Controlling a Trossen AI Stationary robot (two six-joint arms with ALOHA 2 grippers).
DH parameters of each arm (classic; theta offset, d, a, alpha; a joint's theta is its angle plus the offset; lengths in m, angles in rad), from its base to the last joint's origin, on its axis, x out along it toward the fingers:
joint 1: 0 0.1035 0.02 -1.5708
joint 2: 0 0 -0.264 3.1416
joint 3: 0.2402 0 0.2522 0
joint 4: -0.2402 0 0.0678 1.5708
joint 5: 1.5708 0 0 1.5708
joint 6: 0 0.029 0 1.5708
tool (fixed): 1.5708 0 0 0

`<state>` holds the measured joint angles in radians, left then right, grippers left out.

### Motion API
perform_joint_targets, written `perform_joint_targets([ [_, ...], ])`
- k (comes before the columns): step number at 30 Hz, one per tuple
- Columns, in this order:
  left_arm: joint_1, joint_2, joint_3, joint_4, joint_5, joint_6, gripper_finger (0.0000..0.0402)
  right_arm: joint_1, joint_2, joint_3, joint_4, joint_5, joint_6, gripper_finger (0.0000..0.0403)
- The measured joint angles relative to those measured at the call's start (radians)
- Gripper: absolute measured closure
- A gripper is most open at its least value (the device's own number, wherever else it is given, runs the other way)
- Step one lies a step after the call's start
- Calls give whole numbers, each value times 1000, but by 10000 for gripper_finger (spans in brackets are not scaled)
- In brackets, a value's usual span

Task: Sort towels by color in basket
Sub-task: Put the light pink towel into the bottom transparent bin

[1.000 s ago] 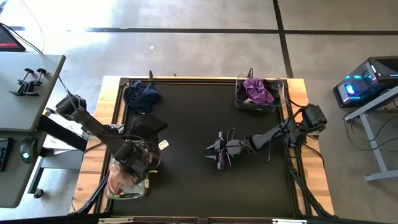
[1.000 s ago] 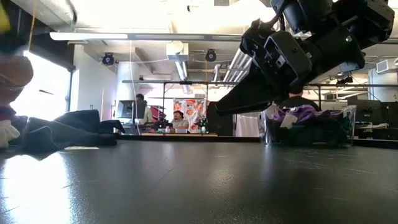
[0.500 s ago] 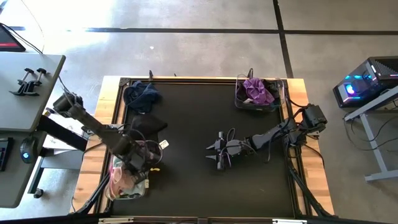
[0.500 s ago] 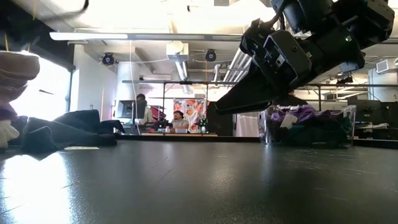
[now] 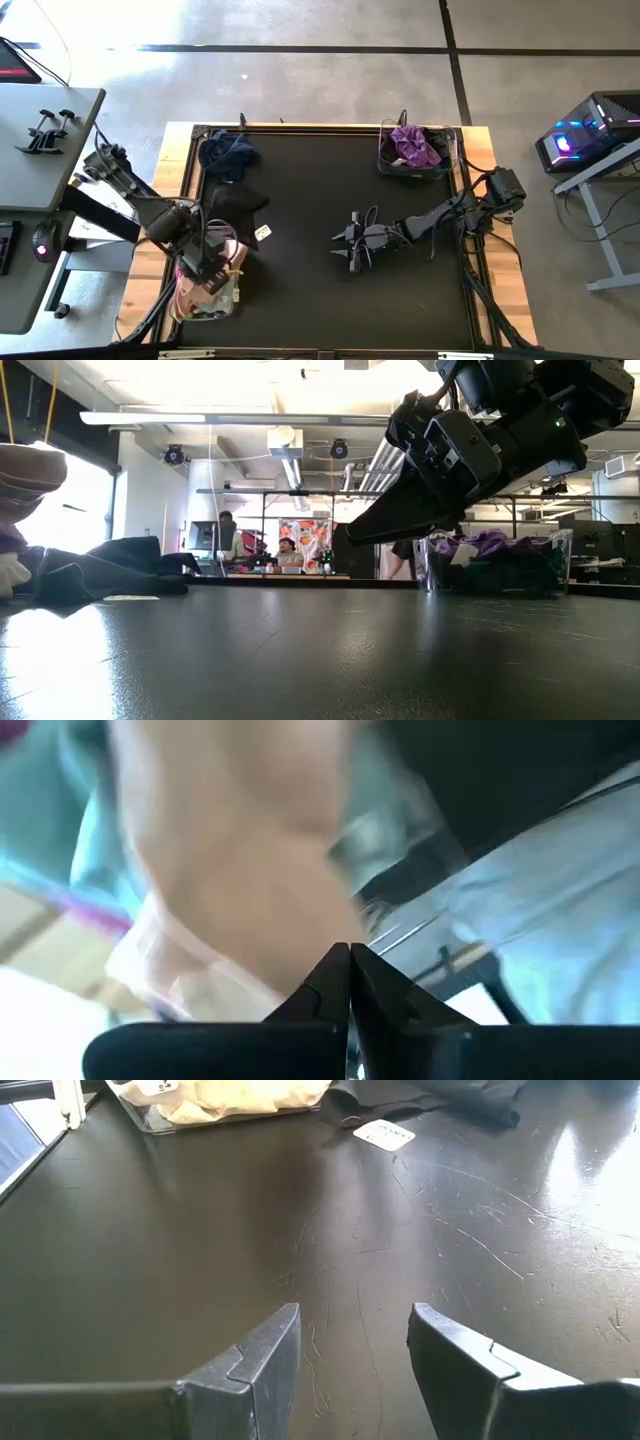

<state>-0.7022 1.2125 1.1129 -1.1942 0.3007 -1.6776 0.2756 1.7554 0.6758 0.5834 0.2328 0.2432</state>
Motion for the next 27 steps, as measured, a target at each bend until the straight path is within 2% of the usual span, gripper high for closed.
perform_joint_targets([
  [6, -12, 1, -162, 38, 115, -27, 401, 0, 0, 0, -3, 0, 2, 225],
  [10, -2, 1, -311, 140, 173, 11, 401, 0, 0, 0, -3, 0, 2, 225],
  [12, 5, 1, -375, 229, 168, 55, 401, 0, 0, 0, -3, 0, 2, 225],
  [16, 17, 0, -466, 383, 77, 135, 401, 0, 0, 0, -1, 0, 3, 225],
  [22, 29, -3, -488, 395, 69, 165, 401, 0, 0, 0, 1, 0, 3, 225],
  [27, 29, -33, -408, 340, 52, 163, 401, 0, 0, 0, 0, 0, 3, 225],
])
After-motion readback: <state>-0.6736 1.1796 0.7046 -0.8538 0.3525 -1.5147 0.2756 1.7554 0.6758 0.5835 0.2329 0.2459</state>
